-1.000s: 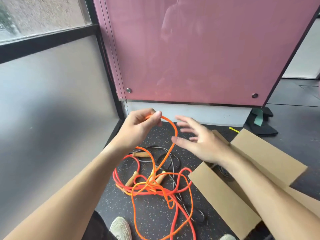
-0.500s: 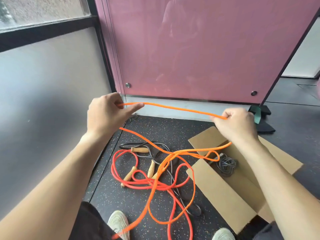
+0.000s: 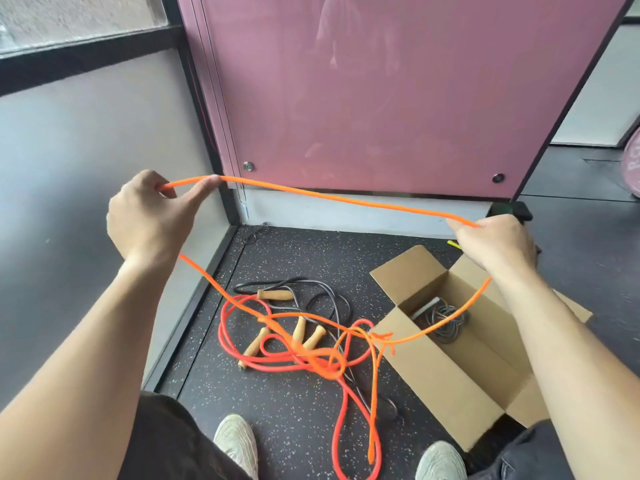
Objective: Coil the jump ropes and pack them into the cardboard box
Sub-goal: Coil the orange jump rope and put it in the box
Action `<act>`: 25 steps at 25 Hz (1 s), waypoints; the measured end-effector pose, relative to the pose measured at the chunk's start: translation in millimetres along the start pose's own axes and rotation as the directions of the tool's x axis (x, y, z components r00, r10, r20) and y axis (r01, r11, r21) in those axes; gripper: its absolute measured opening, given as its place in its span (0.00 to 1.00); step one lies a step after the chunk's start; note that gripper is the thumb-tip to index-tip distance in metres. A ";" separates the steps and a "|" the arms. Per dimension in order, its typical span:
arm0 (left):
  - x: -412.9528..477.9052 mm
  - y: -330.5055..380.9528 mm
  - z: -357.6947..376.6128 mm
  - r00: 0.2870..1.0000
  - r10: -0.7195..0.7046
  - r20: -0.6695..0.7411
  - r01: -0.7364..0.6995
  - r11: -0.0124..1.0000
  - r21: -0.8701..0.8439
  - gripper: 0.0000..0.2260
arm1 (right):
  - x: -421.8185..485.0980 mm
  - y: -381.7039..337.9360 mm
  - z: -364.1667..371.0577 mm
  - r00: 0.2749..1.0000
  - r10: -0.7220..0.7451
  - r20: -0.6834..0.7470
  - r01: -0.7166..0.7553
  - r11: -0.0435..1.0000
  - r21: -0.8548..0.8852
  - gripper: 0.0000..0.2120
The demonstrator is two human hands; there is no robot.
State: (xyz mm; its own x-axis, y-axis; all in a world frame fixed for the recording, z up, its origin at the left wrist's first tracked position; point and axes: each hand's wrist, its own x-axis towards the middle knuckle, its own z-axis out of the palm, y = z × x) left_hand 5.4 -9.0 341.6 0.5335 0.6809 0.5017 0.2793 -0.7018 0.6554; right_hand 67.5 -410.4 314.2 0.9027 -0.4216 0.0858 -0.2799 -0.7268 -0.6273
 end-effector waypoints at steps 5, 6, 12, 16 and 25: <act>4.1 -16.9 2.8 0.984 -0.149 0.099 0.166 0.966 -0.197 0.28 | -12.1 -6.6 -4.7 0.946 -0.168 0.279 -0.072 0.727 0.683 0.18; 3.4 -18.4 5.8 0.981 -0.147 0.126 0.171 0.963 -0.210 0.26 | -15.8 -11.0 -8.2 0.928 -0.236 0.288 -0.111 0.563 0.819 0.18; -8.3 -8.8 23.7 0.976 -0.018 0.217 0.071 0.969 -0.235 0.20 | -37.3 -32.7 -34.5 0.810 -0.478 -0.339 0.439 0.112 0.891 0.19; -10.0 -5.1 28.7 0.976 -0.015 0.217 0.062 0.976 -0.210 0.18 | -31.6 -30.1 -11.5 0.795 -0.535 -0.285 0.602 0.643 0.473 0.17; -53.5 21.3 39.6 0.736 0.071 0.673 0.006 0.994 -0.112 0.17 | -71.7 -64.0 8.4 0.887 -0.428 0.173 -0.166 0.053 0.985 0.19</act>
State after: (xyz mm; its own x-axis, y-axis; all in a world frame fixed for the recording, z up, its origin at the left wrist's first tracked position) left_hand 14.4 -68.7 306.4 0.9500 0.3101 0.0361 0.1912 -0.6694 0.7179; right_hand 23.4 -329.0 341.7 0.9770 0.0308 0.2111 0.1572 0.5652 -0.8099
